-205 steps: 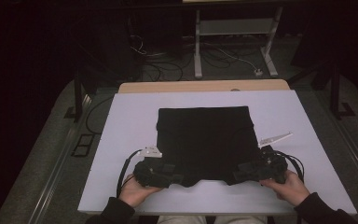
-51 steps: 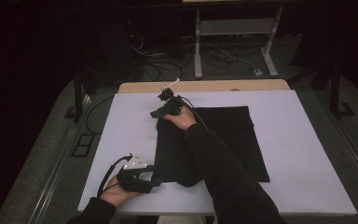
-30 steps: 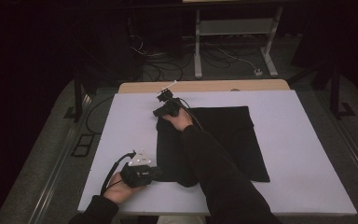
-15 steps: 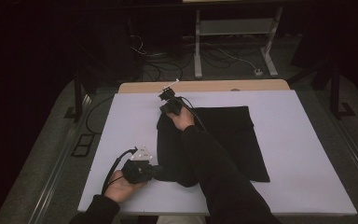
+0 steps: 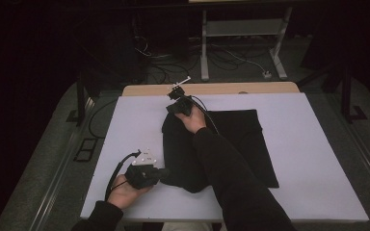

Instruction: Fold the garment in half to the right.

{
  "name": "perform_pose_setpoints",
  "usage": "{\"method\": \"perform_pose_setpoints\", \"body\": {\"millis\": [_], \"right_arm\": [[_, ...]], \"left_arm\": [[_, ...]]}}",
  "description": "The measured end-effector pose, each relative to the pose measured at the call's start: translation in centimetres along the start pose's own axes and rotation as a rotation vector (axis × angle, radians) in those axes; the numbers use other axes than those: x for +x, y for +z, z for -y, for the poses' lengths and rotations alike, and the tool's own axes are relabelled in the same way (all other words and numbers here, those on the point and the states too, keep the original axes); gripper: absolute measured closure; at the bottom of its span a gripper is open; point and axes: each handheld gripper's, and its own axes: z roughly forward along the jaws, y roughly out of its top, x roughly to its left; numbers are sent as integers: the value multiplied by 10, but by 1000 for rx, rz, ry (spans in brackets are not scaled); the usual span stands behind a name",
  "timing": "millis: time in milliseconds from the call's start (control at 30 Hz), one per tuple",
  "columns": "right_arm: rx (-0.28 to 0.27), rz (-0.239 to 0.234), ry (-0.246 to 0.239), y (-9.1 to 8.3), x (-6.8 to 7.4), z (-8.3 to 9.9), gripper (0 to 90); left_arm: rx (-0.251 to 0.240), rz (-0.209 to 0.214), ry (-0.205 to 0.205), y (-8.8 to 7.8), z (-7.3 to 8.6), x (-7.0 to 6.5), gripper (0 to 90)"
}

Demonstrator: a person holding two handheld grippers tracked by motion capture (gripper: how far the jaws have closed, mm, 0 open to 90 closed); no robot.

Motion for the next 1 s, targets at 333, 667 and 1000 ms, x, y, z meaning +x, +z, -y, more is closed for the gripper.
{"method": "perform_pose_setpoints", "body": {"millis": [333,667,1000], "right_arm": [[-34,-14,1,-23,-4,-3,836],[-58,-7,2,-42,-11,-6,835],[-88,4,3,-72,-25,-7,835]], "left_arm": [[-35,20,5,-3,-9,-4,851],[-83,41,16,-5,-21,-10,851],[-127,78,39,2,-44,-21,851]]}}
